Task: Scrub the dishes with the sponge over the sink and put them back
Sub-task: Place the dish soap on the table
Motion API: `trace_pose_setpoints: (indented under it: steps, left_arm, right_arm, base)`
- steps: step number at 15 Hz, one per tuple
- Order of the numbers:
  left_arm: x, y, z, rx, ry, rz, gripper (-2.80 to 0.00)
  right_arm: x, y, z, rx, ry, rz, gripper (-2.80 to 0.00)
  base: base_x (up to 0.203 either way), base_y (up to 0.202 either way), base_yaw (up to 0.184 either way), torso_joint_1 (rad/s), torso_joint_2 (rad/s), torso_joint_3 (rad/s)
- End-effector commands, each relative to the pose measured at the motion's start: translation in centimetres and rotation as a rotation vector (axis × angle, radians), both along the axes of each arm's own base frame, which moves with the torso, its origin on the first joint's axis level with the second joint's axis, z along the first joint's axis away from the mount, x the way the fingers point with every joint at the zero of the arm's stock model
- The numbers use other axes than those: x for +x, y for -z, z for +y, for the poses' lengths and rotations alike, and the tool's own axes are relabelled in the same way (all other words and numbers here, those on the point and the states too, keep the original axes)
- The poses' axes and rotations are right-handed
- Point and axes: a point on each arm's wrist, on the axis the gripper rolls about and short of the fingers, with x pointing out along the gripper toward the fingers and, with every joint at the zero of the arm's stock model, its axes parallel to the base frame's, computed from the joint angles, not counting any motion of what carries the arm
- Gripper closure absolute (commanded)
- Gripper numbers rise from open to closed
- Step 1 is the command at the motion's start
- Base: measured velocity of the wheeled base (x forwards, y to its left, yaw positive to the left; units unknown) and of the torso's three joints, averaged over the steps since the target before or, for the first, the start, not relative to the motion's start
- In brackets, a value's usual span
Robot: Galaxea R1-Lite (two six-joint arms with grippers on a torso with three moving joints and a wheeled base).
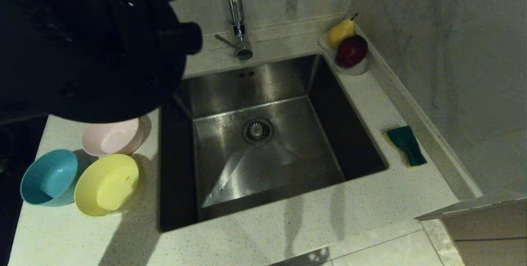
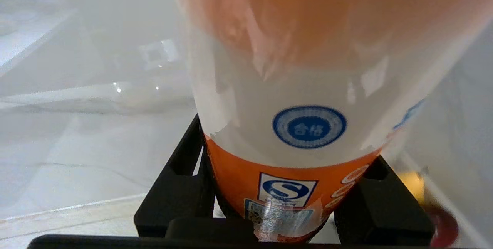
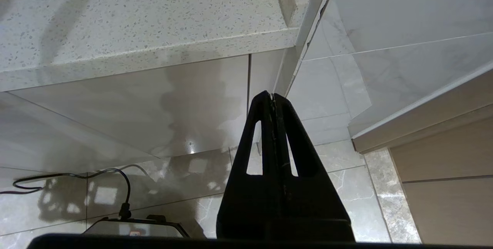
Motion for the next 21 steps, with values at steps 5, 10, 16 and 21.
trace_pose_setpoints:
  steps: [5, 10, 16, 21]
  left_arm:
    - [-3.1, -5.3, 9.4, -0.145, -0.106, -0.085, 0.00]
    - [-0.5, -5.8, 15.9, -0.176, -0.291, -0.078, 0.00]
    - [6.5, -2.5, 22.1, -0.251, -0.422, -0.015, 0.00]
    - [14.5, 4.2, 27.1, -0.333, -0.553, 0.127, 0.00]
  right_arm:
    - [0.0, 0.0, 0.0, 0.001, 0.000, -0.001, 0.00]
    - [0.0, 0.0, 0.0, 0.001, 0.000, 0.000, 0.00]
    - [0.0, 0.0, 0.0, -0.001, 0.000, -0.002, 0.00]
    - [0.0, 0.0, 0.0, -0.001, 0.000, -0.001, 0.00]
  base:
    - [0.000, 0.000, 0.000, 0.000, 0.00, 0.000]
    - [0.000, 0.000, 0.000, 0.000, 0.00, 0.000]
    - [0.000, 0.000, 0.000, 0.000, 0.00, 0.000]
    - [0.000, 0.000, 0.000, 0.000, 0.00, 0.000]
